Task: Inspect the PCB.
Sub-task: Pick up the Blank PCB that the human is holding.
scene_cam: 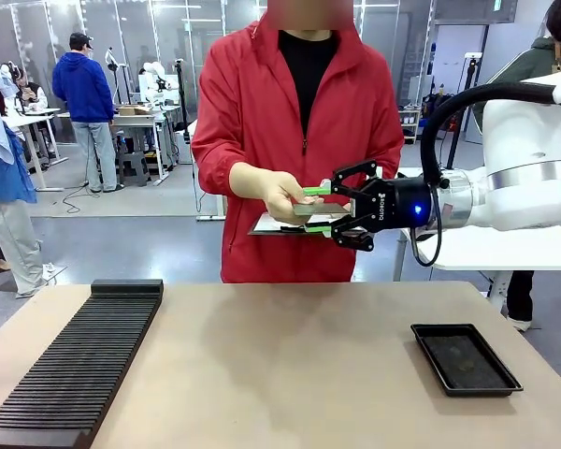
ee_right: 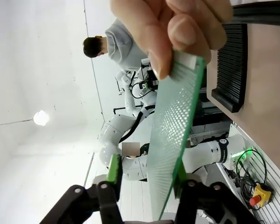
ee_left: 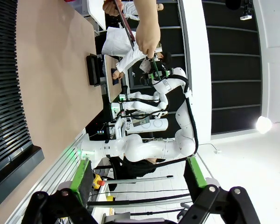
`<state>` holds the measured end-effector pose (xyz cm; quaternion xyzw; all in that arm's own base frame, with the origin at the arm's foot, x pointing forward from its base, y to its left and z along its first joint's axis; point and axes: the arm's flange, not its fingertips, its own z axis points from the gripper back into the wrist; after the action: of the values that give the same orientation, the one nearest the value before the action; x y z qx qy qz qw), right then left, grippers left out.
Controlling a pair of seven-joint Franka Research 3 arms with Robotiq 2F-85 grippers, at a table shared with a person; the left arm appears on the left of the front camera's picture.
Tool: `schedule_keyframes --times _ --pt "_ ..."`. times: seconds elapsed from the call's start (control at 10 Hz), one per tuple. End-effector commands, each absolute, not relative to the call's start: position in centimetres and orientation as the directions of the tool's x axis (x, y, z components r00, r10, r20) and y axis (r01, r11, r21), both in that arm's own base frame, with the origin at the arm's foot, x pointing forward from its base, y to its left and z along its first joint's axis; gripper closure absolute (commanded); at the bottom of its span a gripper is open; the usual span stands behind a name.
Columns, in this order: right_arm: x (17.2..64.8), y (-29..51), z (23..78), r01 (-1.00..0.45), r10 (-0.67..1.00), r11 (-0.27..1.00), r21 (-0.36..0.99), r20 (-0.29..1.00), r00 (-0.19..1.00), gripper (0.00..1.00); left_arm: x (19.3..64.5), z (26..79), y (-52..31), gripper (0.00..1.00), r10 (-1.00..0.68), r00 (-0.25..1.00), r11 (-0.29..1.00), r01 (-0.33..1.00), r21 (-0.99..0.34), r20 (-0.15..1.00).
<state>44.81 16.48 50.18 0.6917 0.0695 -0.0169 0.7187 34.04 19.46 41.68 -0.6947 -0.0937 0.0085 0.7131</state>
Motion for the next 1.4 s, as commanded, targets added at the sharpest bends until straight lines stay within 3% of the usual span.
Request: schedule_keyframes --times 0.0,0.1,0.2,1.3 --pt "44.33 16.33 49.80 0.110 0.070 0.012 0.994 -0.111 0.991 1.00 33.77 41.75 19.50 0.00 0.136 0.983 0.022 0.117 -0.993 0.119" --pt "44.23 16.19 50.00 0.110 0.072 0.006 0.994 -0.111 0.991 0.96 33.77 41.75 19.50 0.00 0.136 0.983 0.022 0.117 -0.993 0.119" --pt "44.17 16.06 50.17 0.109 0.074 0.001 0.994 -0.109 0.991 1.00 33.77 41.75 19.50 0.00 0.136 0.983 0.022 0.117 -0.993 0.119" --pt "44.58 15.90 49.94 0.130 0.077 0.029 0.991 -0.132 0.988 1.00 33.77 41.75 19.50 0.00 0.136 0.983 0.022 0.117 -0.993 0.119"
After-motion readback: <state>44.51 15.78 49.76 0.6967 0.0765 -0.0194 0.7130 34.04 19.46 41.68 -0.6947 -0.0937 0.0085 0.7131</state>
